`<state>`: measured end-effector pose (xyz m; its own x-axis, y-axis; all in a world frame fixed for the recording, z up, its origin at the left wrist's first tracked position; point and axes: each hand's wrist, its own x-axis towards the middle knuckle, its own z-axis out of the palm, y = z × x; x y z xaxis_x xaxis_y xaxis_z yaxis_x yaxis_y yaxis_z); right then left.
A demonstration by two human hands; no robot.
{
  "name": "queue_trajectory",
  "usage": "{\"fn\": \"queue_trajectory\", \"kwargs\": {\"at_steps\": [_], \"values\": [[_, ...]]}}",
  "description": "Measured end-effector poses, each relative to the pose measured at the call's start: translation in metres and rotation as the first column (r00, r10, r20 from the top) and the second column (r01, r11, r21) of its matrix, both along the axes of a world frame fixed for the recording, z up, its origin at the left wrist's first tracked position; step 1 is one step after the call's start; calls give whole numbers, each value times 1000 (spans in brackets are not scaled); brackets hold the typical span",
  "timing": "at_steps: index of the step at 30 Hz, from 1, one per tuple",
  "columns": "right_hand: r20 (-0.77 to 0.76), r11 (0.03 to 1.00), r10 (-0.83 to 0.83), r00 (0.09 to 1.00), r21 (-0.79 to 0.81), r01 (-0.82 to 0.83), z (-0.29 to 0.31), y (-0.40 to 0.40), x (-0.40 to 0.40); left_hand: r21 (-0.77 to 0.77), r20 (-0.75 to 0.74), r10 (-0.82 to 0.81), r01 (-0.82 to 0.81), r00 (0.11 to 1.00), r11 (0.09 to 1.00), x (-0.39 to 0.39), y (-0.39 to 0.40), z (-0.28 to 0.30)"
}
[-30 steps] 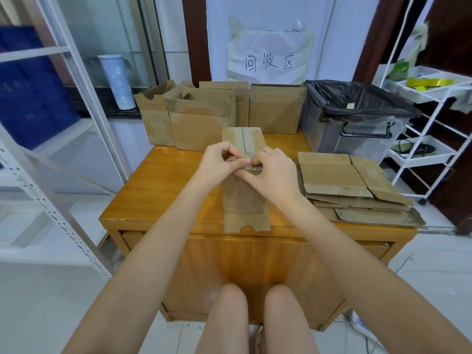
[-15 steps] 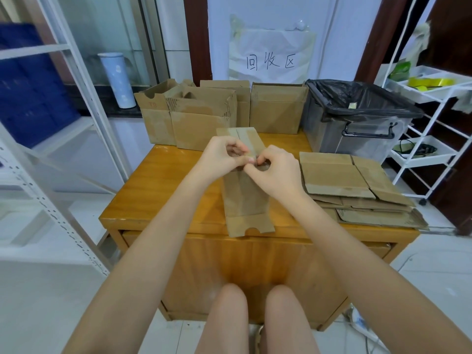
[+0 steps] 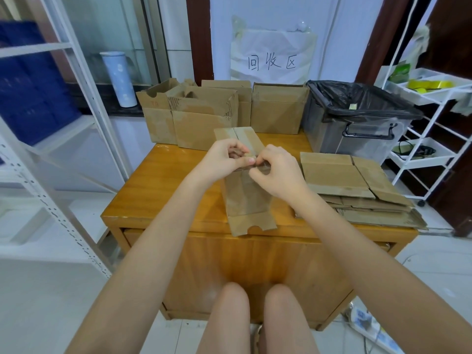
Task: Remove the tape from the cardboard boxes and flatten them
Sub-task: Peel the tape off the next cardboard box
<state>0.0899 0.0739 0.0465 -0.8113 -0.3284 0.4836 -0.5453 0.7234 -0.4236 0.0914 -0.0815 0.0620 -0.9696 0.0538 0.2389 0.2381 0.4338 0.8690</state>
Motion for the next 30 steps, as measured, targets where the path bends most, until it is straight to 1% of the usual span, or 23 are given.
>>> {"fn": "queue_trajectory", "kwargs": {"at_steps": [5,7,9,10,11,13,15,20,25,30], "values": [[-9,997,-5,1000,75,6,3,-4,1,8,-5,-1,2,1000,1000,2,-1,-1],[-42,996,17,999,93,-13,0,0,0,-4,-18,2,-2,1000,1000,3,-1,-2],[-57,999,37,998,32,-35,-5,4,1,-9,-21,-2,1,1000,1000,2,0,-3],[-37,999,43,998,0,-43,-6,4,3,1,-19,-3,3,1000,1000,2,0,-3],[-18,999,42,999,7,-42,-5,1,5,11,-18,-3,3,1000,1000,2,-1,-2],[-27,993,3,1000,121,0,-3,-5,6,19,-16,-2,2,1000,1000,2,-2,-1],[-63,984,-39,997,169,49,-2,-9,5,11,-13,-10,10,1000,1000,1,-3,-2],[-79,987,-6,997,159,19,-5,-5,-2,-6,-13,-24,24,1000,1000,0,-4,-4],[-116,990,-3,993,143,20,-9,-5,-3,10,-21,-33,33,999,999,0,-5,-4],[-184,981,37,982,194,-1,-12,-5,-3,2,-12,-54,54,998,999,2,-8,-4]]}}
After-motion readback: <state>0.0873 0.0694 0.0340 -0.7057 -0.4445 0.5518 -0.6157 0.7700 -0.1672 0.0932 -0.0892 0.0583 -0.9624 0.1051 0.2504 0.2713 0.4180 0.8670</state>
